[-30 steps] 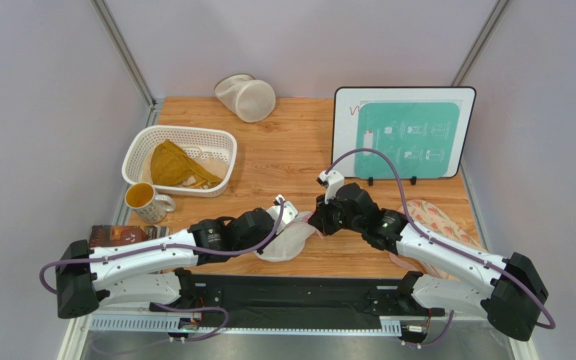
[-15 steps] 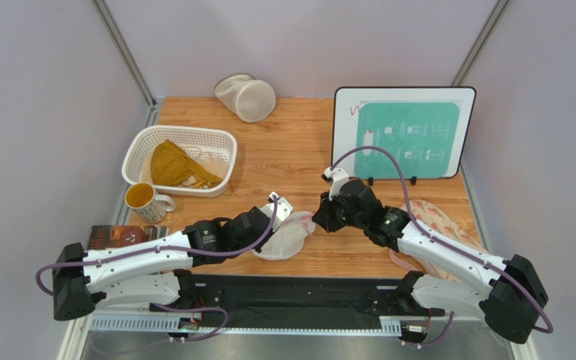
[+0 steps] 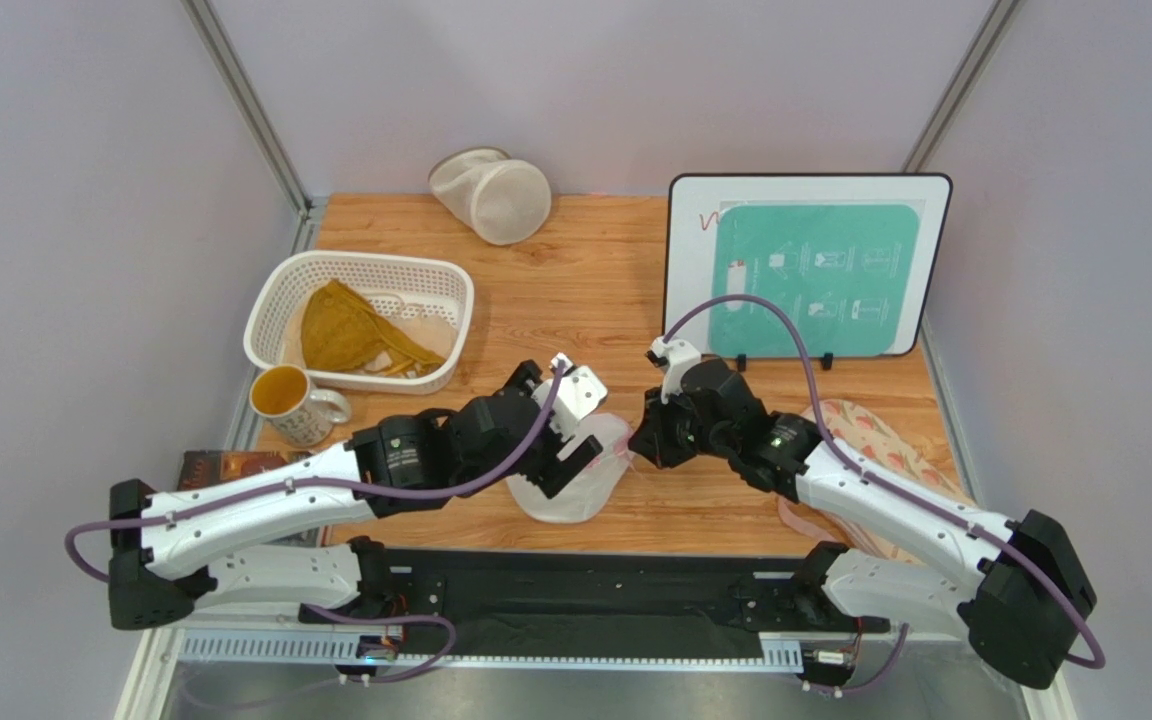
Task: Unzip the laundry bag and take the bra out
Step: Unzip the laundry bag at the center of the board.
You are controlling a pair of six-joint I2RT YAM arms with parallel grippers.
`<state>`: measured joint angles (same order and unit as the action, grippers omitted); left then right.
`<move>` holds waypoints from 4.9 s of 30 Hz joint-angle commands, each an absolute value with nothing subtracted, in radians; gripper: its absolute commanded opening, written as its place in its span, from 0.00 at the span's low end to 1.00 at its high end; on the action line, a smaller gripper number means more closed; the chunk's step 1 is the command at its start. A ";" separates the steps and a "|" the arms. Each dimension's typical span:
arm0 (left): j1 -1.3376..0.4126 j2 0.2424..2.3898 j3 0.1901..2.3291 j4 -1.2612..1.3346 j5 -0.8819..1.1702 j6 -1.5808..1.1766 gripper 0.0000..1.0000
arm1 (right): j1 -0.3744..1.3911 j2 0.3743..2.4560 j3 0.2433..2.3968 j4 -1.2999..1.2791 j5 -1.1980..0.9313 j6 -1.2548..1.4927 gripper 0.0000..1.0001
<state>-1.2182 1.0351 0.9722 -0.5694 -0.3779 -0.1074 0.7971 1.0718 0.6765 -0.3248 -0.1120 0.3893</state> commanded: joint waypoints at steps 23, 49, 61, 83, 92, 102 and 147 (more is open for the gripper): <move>-1.235 1.413 0.977 -0.308 -0.348 -0.066 0.70 | 0.796 0.983 0.672 -0.305 -0.152 0.420 0.00; -1.235 0.925 0.612 -0.308 -0.357 -0.043 0.00 | 0.770 1.103 0.703 -0.287 -0.175 0.391 0.00; -1.233 0.931 0.724 -0.351 -0.331 -0.118 0.83 | 0.788 1.054 0.687 -0.281 -0.206 0.428 0.00; -1.193 1.273 0.959 -0.313 -0.181 -0.166 0.82 | 0.881 0.939 0.604 -0.296 -0.155 0.466 0.00; -1.192 1.253 0.942 -0.339 -0.173 -0.212 0.82 | 0.881 0.939 0.614 -0.313 -0.143 0.460 0.00; -1.193 1.279 0.911 -0.341 -0.121 -0.238 0.79 | 0.881 0.934 0.626 -0.324 -0.144 0.457 0.00; -1.192 1.049 0.781 -0.313 -0.239 -0.002 0.14 | 0.753 1.025 0.727 -0.348 -0.106 0.348 0.00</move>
<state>-1.1896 0.9901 0.7174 -0.3035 -0.1837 -0.0456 0.7864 1.0882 0.6731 -0.2649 -0.2516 0.4019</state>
